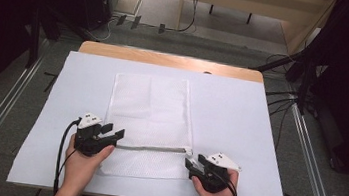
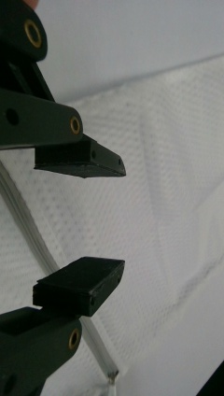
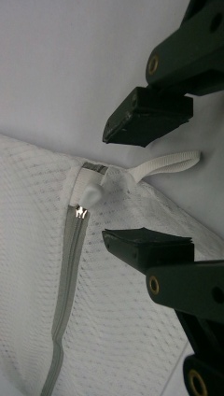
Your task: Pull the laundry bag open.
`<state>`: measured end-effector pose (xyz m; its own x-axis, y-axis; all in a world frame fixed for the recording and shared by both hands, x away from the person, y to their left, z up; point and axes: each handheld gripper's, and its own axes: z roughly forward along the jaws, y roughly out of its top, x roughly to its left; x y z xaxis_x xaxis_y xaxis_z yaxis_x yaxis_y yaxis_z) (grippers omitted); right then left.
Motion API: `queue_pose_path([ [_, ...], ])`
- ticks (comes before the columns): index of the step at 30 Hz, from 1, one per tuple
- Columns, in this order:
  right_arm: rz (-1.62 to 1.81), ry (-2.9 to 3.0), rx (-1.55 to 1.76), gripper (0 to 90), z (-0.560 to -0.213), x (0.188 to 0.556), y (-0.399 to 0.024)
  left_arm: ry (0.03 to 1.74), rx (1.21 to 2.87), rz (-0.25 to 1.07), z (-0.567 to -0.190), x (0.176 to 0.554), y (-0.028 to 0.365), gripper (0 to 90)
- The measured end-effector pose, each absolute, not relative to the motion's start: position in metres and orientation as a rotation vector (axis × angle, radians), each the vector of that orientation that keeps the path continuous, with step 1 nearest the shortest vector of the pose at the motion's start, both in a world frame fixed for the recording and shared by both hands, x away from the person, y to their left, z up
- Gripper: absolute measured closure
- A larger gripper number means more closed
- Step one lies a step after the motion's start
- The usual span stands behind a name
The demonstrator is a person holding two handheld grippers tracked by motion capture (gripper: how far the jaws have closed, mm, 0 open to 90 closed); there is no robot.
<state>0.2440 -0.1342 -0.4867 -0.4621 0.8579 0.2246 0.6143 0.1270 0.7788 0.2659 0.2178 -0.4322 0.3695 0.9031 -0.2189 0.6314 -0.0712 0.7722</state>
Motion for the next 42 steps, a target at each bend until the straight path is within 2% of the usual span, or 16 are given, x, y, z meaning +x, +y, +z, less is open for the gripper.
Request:
queue_pose_path([
  [9,1.189,2.178,1.394,46.6,-0.487,0.243,-0.126,1.289,1.824,0.370,-0.424,0.270,0.185,48.3],
  [12,1.173,2.187,1.369,46.9,-0.487,0.242,-0.124,1.292,1.831,0.321,-0.426,0.272,0.169,48.5],
  [19,1.111,2.206,1.292,50.0,-0.487,0.238,-0.115,1.187,1.904,0.267,-0.434,0.270,0.134,48.9],
  [22,1.093,2.189,1.304,56.8,-0.487,0.237,-0.114,1.153,1.928,0.235,-0.438,0.271,0.122,49.1],
  [25,1.068,2.153,1.331,68.8,-0.487,0.237,-0.115,1.131,1.956,0.219,-0.443,0.271,0.112,49.1],
  [27,1.048,2.139,1.329,79.3,-0.487,0.236,-0.113,1.117,1.970,0.206,-0.446,0.270,0.105,49.3],
  [28,1.057,2.147,1.322,89.6,-0.487,0.236,-0.113,1.111,1.976,0.199,-0.448,0.270,0.102,49.6],
  [35,1.176,2.095,1.282,90.0,-0.483,0.229,-0.118,1.128,1.932,0.101,-0.452,0.270,0.094,52.3],
  [42,1.238,2.016,1.132,90.0,-0.471,0.213,-0.107,1.141,1.911,0.074,-0.451,0.271,0.094,54.0],
])
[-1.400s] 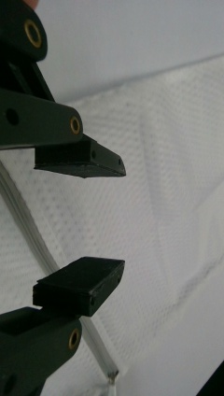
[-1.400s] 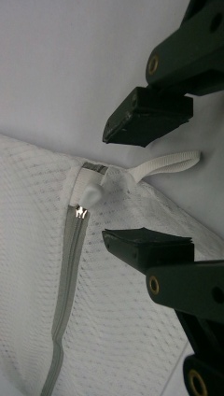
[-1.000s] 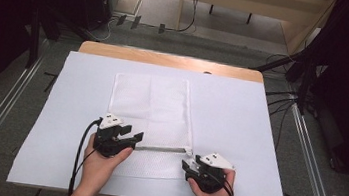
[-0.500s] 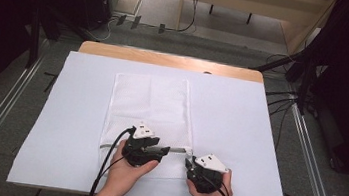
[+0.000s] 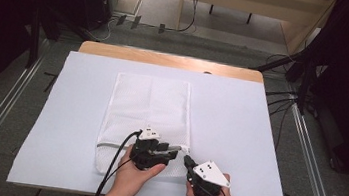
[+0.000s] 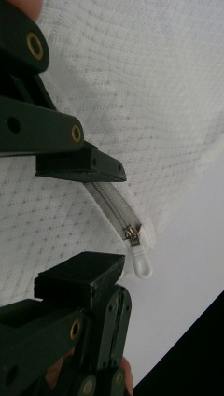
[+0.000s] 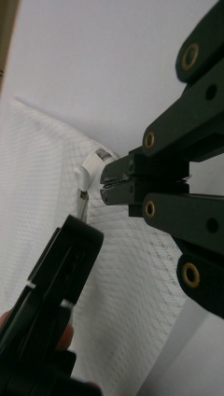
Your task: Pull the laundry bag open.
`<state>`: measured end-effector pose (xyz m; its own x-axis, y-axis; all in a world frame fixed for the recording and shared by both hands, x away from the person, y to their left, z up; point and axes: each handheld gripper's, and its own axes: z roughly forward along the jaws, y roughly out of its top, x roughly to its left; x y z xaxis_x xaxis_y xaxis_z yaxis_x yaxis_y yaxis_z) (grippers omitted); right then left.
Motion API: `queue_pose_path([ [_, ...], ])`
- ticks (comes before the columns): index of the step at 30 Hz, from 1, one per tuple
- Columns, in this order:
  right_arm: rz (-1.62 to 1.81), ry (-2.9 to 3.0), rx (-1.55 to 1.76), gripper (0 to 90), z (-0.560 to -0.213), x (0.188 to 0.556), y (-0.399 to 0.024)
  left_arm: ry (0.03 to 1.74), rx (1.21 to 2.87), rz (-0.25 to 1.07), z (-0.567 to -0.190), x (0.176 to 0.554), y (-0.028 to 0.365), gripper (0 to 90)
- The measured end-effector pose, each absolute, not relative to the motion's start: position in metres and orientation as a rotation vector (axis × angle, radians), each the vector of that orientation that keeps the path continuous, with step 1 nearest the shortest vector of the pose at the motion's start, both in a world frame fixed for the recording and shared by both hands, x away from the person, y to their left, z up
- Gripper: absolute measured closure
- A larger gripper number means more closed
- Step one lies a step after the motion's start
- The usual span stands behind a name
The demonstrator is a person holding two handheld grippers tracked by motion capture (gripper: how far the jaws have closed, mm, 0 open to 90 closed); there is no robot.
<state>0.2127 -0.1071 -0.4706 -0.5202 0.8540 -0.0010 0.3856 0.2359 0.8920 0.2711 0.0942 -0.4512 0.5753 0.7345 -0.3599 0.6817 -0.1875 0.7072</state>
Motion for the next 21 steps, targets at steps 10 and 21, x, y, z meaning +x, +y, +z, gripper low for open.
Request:
queue_pose_path([
  [10,1.291,2.022,1.064,90.0,-0.469,0.208,-0.103,1.176,1.873,-0.003,-0.453,0.277,0.099,53.5],
  [21,1.292,2.063,1.010,90.0,-0.472,0.204,-0.093,1.205,1.819,0.001,-0.444,0.278,0.098,41.0],
])
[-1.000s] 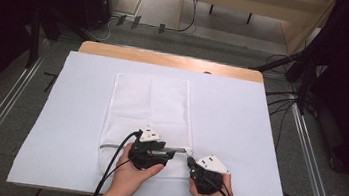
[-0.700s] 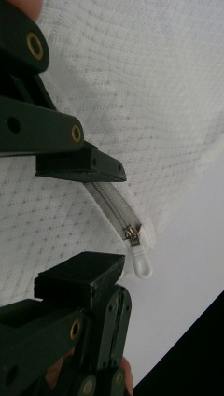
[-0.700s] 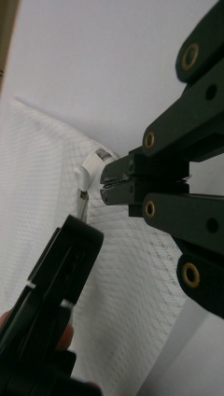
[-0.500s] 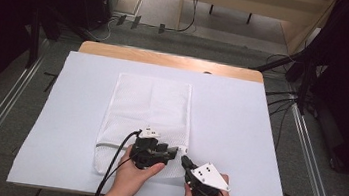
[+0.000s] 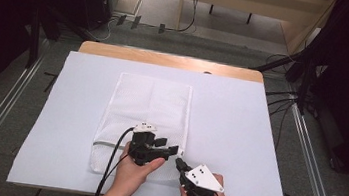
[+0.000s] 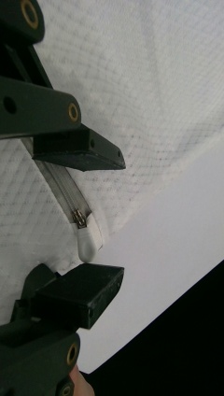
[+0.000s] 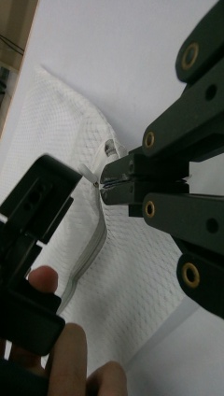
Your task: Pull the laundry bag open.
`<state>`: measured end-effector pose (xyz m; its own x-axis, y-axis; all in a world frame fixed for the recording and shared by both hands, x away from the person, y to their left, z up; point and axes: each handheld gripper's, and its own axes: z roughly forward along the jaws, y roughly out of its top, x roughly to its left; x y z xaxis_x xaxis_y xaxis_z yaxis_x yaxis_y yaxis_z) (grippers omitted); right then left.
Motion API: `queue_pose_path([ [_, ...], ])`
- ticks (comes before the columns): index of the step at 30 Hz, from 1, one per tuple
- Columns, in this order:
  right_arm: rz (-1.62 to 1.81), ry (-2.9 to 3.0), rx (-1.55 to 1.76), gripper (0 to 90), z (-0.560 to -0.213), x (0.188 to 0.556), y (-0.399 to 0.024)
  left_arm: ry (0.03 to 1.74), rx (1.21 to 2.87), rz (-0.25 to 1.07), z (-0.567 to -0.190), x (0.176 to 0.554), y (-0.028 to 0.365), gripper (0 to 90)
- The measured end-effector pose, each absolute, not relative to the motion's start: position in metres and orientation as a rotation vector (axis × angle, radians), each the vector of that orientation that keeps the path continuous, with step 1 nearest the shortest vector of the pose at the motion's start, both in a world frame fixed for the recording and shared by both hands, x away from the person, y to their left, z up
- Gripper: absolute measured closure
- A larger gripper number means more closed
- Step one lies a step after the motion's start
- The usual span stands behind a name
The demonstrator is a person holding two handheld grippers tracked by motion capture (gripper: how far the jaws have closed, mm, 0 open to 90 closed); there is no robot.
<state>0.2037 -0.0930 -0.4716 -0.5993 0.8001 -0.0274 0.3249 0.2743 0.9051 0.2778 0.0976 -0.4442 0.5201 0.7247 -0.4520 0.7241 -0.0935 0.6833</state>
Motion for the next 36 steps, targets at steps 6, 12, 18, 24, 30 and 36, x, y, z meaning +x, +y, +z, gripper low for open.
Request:
queue_pose_path([
  [6,1.282,2.086,0.967,90.0,-0.473,0.201,-0.089,1.224,1.848,0.031,-0.447,0.279,0.097,46.0],
  [12,1.286,2.081,0.980,90.0,-0.472,0.202,-0.092,1.234,1.835,-0.012,-0.448,0.283,0.109,63.6],
  [18,1.288,2.077,0.987,90.0,-0.472,0.203,-0.095,1.220,1.821,-0.048,-0.447,0.283,0.117,72.8],
  [24,1.286,2.074,0.987,90.0,-0.471,0.203,-0.096,1.235,1.841,-0.043,-0.449,0.283,0.118,65.6],
  [30,1.282,2.073,0.991,90.0,-0.471,0.203,-0.097,1.278,1.853,-0.106,-0.457,0.286,0.119,55.2],
  [36,1.277,2.075,0.993,90.0,-0.472,0.204,-0.097,1.294,1.778,-0.272,-0.464,0.290,0.122,54.9],
])
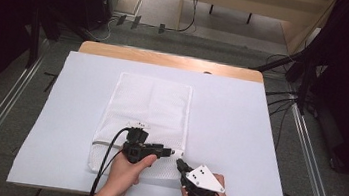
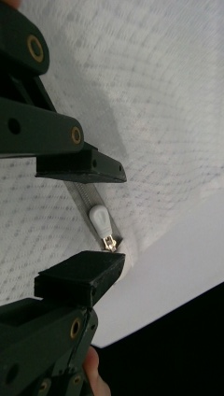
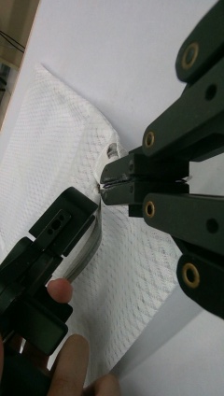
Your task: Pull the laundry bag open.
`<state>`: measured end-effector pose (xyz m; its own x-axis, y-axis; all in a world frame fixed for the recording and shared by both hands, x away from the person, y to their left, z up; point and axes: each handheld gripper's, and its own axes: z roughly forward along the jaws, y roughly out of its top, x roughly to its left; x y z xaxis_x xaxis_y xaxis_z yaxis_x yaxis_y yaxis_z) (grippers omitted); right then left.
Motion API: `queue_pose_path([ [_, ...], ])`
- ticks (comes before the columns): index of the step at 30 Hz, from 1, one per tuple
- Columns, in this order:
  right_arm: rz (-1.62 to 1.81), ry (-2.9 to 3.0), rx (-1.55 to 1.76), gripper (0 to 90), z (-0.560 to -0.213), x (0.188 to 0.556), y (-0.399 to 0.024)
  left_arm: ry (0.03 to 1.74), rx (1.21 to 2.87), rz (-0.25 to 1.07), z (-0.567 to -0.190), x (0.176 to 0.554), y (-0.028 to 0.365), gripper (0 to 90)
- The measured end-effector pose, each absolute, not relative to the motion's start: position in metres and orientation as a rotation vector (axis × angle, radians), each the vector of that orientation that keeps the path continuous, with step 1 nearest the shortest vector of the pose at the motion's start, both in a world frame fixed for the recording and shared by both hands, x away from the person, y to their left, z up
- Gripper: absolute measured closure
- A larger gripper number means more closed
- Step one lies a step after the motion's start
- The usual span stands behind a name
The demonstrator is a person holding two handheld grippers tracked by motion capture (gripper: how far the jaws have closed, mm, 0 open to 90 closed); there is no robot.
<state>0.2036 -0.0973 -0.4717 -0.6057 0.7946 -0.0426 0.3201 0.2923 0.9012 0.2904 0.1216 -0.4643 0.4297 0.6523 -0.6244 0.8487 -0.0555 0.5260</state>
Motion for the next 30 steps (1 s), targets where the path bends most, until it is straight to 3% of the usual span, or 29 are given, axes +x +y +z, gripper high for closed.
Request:
queue_pose_path([
  [16,1.265,2.073,0.998,90.0,-0.4729,0.2047,-0.0988,1.263,1.693,-0.419,-0.4651,0.2924,0.1265,63.3],
  [24,1.264,2.075,1.001,90.0,-0.4734,0.2048,-0.0988,1.318,1.712,-0.374,-0.4686,0.2933,0.1286,60.6],
  [30,1.268,2.069,1.000,90.0,-0.4729,0.2046,-0.0989,1.319,1.690,-0.426,-0.4718,0.2949,0.1277,55.3],
])
